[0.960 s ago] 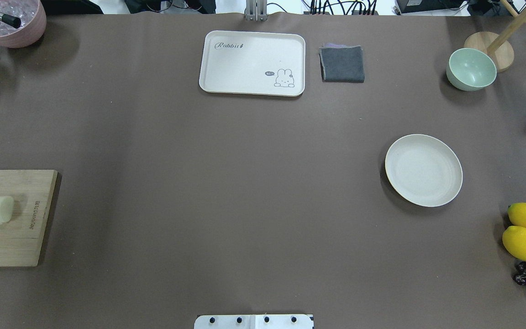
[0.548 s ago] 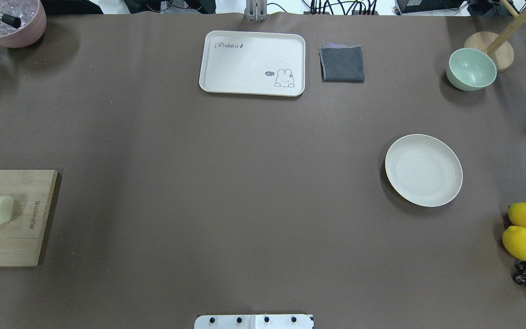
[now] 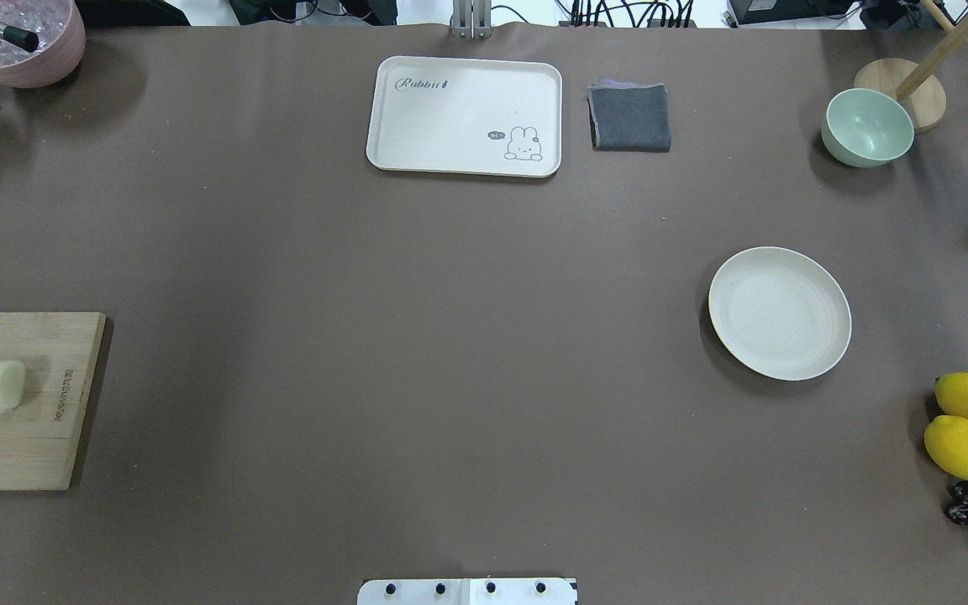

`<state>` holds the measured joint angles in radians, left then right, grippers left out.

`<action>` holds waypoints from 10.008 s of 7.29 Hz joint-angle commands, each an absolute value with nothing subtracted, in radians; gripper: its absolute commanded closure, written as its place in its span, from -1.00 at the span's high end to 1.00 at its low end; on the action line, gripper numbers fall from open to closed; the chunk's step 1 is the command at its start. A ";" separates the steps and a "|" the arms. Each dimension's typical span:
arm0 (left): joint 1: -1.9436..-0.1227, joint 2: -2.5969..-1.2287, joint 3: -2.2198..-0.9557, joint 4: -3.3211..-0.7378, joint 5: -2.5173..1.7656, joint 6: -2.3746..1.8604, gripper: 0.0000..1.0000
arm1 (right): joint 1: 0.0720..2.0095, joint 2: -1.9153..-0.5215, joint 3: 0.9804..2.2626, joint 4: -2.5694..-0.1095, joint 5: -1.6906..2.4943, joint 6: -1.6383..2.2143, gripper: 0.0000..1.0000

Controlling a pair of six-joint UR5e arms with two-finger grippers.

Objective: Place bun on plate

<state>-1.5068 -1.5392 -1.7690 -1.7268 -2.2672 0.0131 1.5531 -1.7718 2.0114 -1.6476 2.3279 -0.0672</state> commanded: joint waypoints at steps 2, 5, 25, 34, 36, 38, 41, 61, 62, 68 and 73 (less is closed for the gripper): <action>-1.506 -1.583 -1.739 -1.934 -2.260 -0.006 0.95 | 1.649 -1.763 1.967 -1.549 2.383 0.009 1.00; -1.505 -1.594 -1.740 -1.951 -2.260 -0.003 0.95 | 1.652 -1.827 1.907 -1.282 2.388 0.024 1.00; -1.396 -1.583 -1.746 -2.025 -2.260 -0.115 0.95 | 0.836 -1.616 1.637 -0.591 2.036 1.291 -1.00; -1.391 -1.583 -1.741 -2.020 -2.299 -0.146 0.95 | 0.370 -1.123 1.698 -0.943 1.493 1.707 -1.00; -1.390 -1.583 -1.741 -2.022 -2.333 -0.146 0.95 | 0.307 -1.068 1.694 -1.014 1.419 1.709 -1.00; -1.387 -1.582 -1.741 -2.022 -2.333 -0.146 0.95 | 0.307 -1.071 1.697 -1.019 1.398 1.700 0.99; -1.340 -1.552 -1.750 -2.055 -2.333 -0.316 0.95 | 0.487 -1.075 1.835 -1.238 1.603 1.627 1.00; -0.841 -1.528 -1.755 -2.457 -2.229 -0.993 -0.40 | 1.373 -1.508 1.855 -1.396 2.322 0.566 1.00; -0.832 -1.630 -1.746 -2.445 -2.227 -1.087 -0.39 | 1.396 -1.538 1.856 -1.394 2.321 0.534 1.00; -0.504 -2.115 -1.582 -2.223 -1.872 -1.334 -0.40 | 1.509 -1.693 1.859 -1.390 2.315 0.344 1.00; -0.463 -2.121 -1.580 -2.229 -1.816 -1.376 0.19 | 1.517 -1.713 1.861 -1.388 2.325 0.344 1.00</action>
<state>-0.4648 -2.1210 -1.5815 -2.2294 -1.8245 -1.3746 1.5168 -1.7108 1.8606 -1.3894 2.3240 0.3431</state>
